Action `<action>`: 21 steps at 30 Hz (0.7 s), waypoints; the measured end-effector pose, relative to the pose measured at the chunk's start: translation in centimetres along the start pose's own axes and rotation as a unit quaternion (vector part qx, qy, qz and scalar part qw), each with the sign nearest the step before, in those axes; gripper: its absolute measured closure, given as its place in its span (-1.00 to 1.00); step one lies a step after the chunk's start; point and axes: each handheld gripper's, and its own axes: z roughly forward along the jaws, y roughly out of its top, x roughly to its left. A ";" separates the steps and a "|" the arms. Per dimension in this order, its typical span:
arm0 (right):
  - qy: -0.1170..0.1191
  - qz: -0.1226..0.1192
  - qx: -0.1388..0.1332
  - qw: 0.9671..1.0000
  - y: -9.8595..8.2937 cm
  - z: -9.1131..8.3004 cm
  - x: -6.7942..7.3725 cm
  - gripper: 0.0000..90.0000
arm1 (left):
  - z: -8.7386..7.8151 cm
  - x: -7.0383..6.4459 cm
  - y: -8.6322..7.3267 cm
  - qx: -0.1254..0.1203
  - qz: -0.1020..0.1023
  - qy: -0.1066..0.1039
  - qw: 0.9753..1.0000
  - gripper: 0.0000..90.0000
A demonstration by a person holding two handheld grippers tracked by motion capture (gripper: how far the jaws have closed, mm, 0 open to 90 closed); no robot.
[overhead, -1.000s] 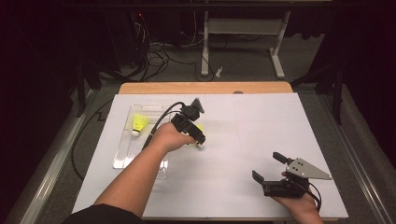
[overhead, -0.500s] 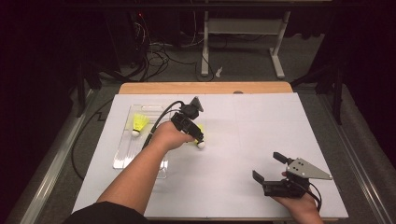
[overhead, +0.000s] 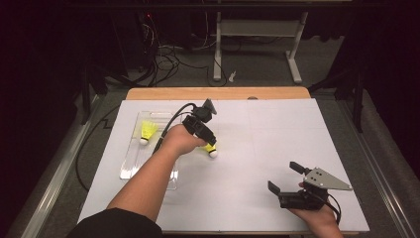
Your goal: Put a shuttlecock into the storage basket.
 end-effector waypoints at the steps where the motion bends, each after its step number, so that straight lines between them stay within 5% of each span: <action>1: 0.000 0.000 0.000 1.000 0.0 0.0 0.0 -0.98 | -0.1 0.0 0.1 0.000 0.002 0.002 1.000 -0.02; 9: 0.001 -0.001 0.000 1.000 0.0 0.0 0.0 -0.98 | -0.4 0.7 0.9 -0.007 -0.003 0.009 1.000 -0.11; 21: 0.002 0.000 0.000 1.000 0.0 -0.1 -0.1 -0.98 | 1.9 1.4 1.5 0.017 0.000 0.000 1.000 -0.07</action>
